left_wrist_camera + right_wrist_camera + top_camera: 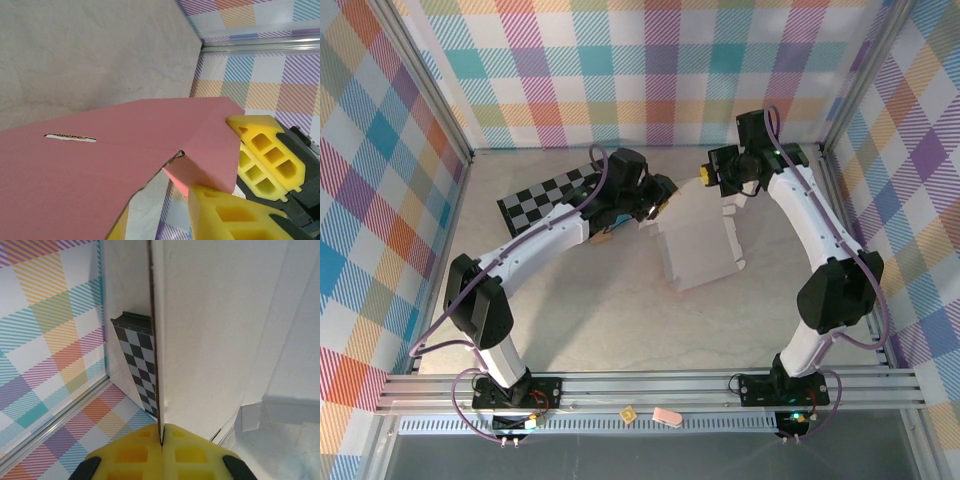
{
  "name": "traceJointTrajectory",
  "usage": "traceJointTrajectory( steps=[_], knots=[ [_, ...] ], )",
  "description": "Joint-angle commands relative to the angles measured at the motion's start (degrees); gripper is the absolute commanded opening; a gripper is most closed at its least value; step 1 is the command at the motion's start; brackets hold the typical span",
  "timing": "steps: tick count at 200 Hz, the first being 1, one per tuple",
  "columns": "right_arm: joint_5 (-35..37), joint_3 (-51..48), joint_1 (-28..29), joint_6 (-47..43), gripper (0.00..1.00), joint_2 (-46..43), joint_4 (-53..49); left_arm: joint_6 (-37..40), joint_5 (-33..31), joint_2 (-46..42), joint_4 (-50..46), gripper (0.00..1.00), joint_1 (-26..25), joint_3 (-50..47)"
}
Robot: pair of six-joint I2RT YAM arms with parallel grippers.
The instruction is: Fold the paper box
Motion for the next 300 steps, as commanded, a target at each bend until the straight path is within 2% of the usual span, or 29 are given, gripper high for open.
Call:
traceJointTrajectory(
  steps=[1, 54, 100, 155, 197, 213, 235, 261, 300],
  knots=[
    [-0.76, -1.4, 0.22, 0.84, 0.0, -2.1, 1.01, 3.62, 0.97, -0.88, -1.17, 0.4, -0.48, 2.63],
    [0.57, -6.86, 0.0, 0.43, 0.0, -2.99, 7.72, 8.06, 0.32, -8.33, -5.73, 0.52, -0.32, -0.86],
    [0.46, -10.54, 0.09, -0.32, 0.0, -3.22, 11.7, 11.74, 1.53, -16.36, -8.74, 0.54, 2.84, -7.36],
    [-1.11, -23.83, 1.73, -1.85, 0.0, -5.63, 33.14, 18.11, 3.88, -19.4, -7.99, 0.43, 10.59, -17.41],
    [-2.19, -28.57, 5.61, -2.51, 0.0, -3.51, 46.05, 22.87, 3.28, -19.12, -5.35, 0.41, 13.72, -23.63],
    [-2.55, -31.74, 6.49, -2.67, 0.0, -2.53, 55.12, 22.96, 3.34, -19.27, -3.26, 0.41, 15.31, -26.24],
    [-4.45, -36.05, 6.56, -3.89, 0.0, -1.99, 63.82, 24.77, 2.68, -18.92, -1.66, 0.41, 16.2, -27.85],
    [-10.42, -40.73, 6.39, -5.75, 0.0, 0.45, 73.76, 25.9, 1.58, -18.44, 0.14, 0.4, 16.48, -29.77],
    [-13.25, -46.9, 5.88, -7.69, 0.0, 0.84, 80.7, 27.04, 0.52, -18.23, 1.18, 0.39, 16.92, -31.57]
  ],
)
